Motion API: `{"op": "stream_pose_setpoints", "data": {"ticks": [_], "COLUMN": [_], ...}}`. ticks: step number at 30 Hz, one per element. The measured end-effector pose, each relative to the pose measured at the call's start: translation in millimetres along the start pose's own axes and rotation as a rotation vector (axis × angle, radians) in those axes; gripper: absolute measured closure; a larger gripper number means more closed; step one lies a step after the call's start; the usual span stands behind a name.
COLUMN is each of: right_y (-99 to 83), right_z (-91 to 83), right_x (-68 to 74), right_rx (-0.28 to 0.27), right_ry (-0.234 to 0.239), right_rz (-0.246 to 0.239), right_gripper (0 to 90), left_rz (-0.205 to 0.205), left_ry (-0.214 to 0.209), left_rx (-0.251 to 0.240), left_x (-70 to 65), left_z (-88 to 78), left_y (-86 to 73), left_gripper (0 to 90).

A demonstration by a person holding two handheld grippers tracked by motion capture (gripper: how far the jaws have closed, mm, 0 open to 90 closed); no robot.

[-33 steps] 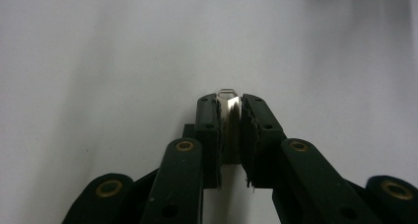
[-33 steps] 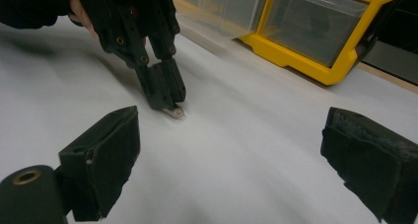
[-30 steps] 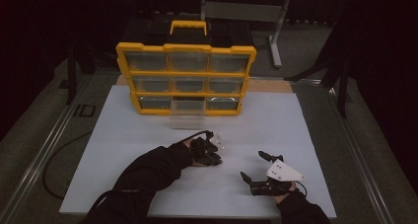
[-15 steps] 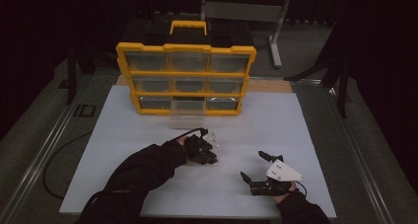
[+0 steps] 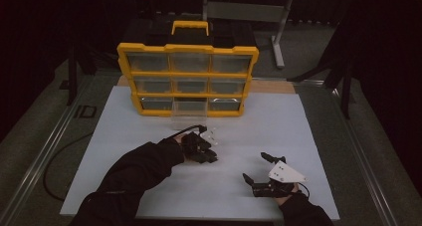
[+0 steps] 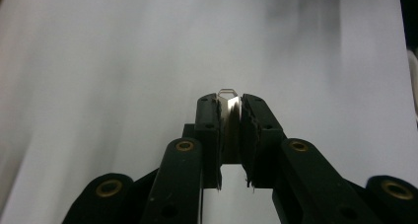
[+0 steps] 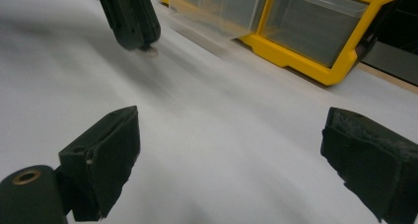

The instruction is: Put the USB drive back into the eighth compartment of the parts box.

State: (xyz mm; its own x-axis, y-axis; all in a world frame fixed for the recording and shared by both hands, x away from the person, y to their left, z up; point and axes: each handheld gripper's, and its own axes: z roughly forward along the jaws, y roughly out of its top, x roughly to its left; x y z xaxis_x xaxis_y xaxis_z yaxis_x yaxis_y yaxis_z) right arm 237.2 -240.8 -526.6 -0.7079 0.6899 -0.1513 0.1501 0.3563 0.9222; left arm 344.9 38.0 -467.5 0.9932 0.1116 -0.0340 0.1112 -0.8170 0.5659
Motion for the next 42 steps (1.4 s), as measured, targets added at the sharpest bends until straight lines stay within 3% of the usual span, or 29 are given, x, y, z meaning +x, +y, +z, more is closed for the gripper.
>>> {"op": "stream_pose_setpoints", "data": {"ticks": [13, 25, 42], "right_y": [0.6, 0.8, 1.0], "right_z": [-0.2, -0.7, -1.0], "right_x": [0.1, 0.1, 0.2], "right_rx": [-0.008, -0.010, -0.010], "right_ry": [-0.002, 0.000, -0.002], "right_rz": [0.002, 0.000, -0.003], "right_gripper": [8.2, 8.2, 8.2], "left_rz": [0.003, -0.006, -0.062], "left_ry": [0.018, 0.031, 0.090], "left_rx": [-0.021, -0.032, -0.068], "left_x": [3.7, 11.3, 31.9], "left_z": [-31.9, -47.0, -73.2], "left_y": [5.0, 9.4, 8.4], "left_gripper": [79.7, 79.7, 79.7]}}
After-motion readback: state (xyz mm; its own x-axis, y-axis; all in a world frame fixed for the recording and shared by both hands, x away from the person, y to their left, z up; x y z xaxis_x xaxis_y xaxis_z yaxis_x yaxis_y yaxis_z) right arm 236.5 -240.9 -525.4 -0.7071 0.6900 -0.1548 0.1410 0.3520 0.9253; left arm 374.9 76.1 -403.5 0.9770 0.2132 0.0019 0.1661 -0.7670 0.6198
